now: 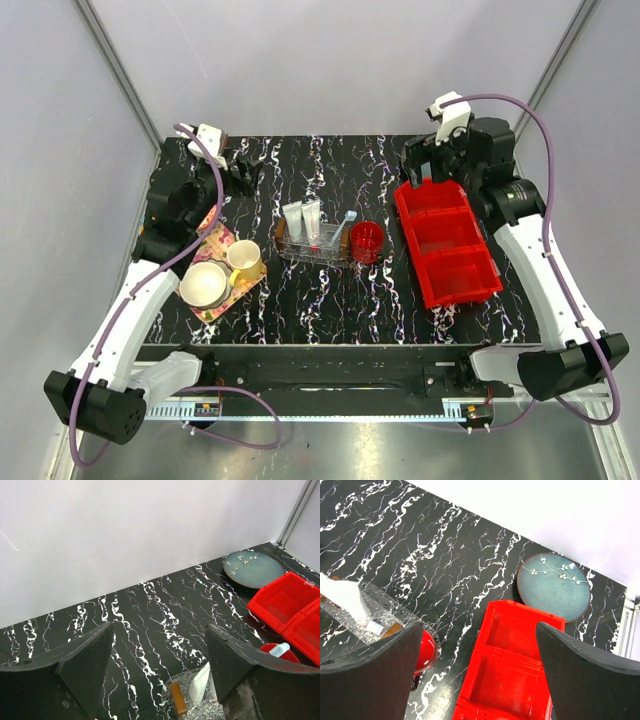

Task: Prepare toiletry sets of a toothbrush and toothpaste on the tray

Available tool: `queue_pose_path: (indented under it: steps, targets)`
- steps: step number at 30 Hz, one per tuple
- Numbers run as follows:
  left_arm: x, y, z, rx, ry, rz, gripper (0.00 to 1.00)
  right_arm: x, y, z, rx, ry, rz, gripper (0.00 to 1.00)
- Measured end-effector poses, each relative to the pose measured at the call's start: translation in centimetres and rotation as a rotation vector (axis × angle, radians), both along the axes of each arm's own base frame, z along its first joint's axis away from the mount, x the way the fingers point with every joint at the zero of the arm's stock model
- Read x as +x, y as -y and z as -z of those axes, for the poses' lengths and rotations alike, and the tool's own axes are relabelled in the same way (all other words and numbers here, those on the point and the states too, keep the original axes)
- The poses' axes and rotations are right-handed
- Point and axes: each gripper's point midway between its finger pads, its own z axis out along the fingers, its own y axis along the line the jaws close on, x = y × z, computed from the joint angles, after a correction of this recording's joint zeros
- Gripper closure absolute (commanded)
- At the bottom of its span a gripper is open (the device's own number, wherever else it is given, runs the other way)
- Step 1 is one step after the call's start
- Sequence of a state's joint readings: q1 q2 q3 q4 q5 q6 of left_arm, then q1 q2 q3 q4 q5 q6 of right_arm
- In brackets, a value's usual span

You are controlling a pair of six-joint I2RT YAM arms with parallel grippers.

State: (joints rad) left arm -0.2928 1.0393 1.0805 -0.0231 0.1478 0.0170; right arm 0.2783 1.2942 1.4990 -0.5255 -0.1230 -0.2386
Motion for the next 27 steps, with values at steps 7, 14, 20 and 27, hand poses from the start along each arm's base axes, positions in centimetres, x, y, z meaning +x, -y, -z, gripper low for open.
queue_pose_path:
  steps: [7,14,20,27]
  targets:
    - [0.1,-0.8,-0.2,-0.026,-0.013,-0.020,0.14,-0.3,0.7,0.6,0.000,0.012,0.037,0.00]
    - [0.5,-0.8,0.2,-0.054,-0.036,-0.006,0.02,-0.1,1.7,0.7,-0.002,0.030,0.095,0.00]
    - [1.3,1.4,1.7,-0.050,-0.083,0.107,0.01,0.2,2.1,0.6,0.004,0.046,0.122,0.00]
    - [4.1,4.2,2.2,-0.011,-0.184,0.234,0.01,0.3,2.1,2.6,-0.012,0.003,0.122,0.00]
